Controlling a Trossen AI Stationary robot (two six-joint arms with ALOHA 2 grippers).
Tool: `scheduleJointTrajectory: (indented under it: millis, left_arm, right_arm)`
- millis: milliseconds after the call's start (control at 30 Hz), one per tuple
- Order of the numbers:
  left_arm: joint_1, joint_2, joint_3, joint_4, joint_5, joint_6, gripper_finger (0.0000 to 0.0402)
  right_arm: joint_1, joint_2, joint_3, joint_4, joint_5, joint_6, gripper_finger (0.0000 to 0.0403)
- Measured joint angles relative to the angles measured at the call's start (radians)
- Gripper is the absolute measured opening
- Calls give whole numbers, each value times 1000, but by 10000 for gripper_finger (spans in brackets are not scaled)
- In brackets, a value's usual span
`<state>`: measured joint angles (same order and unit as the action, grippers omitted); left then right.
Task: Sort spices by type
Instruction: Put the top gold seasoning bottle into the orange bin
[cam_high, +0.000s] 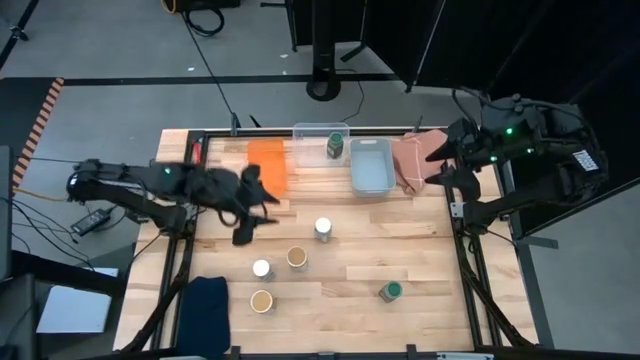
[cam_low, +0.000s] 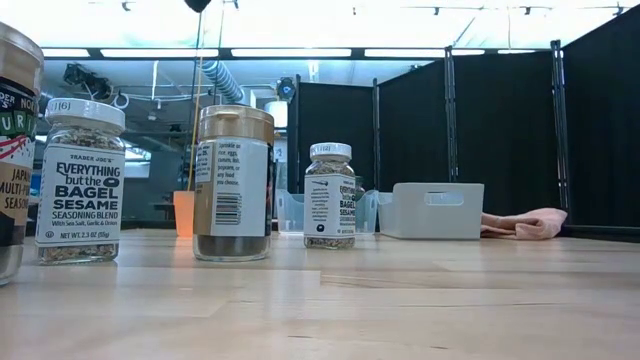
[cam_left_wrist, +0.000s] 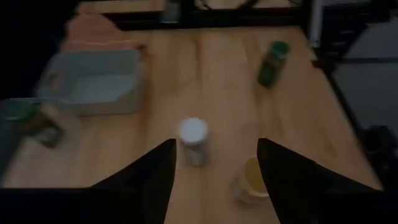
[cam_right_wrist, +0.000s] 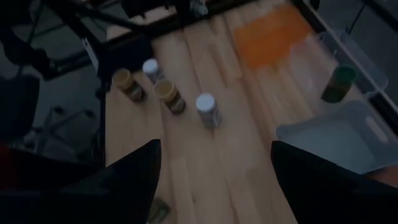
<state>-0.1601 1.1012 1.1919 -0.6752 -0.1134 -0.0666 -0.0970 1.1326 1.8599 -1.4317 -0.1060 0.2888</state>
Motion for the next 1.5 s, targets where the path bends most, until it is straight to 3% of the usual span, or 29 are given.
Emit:
scheduleJointTrajectory:
  millis: [300, 633, 767, 1000, 1167, 1500]
  left_arm:
    - [-139, 186, 0, 4, -7, -104, 243]
    - [-150, 335, 0, -3, -31, -180, 302]
    - [-152, 378, 0, -5, 26, -200, 306]
    - [-156, 404, 0, -1, 59, -200, 306]
    - [-154, 405, 0, 0, -9, -176, 306]
    - [-148, 405, 0, 27, -11, -157, 306]
  right_arm:
    - [37, -13, 0, -95, 0, -31, 314]
    - [38, -36, 0, -126, 12, -74, 311]
    - [37, -46, 0, -127, 24, -75, 313]
    - [37, -54, 0, -128, 43, -73, 311]
    - [37, -53, 0, -133, 61, -75, 312]
    - [37, -54, 0, -140, 61, -80, 307]
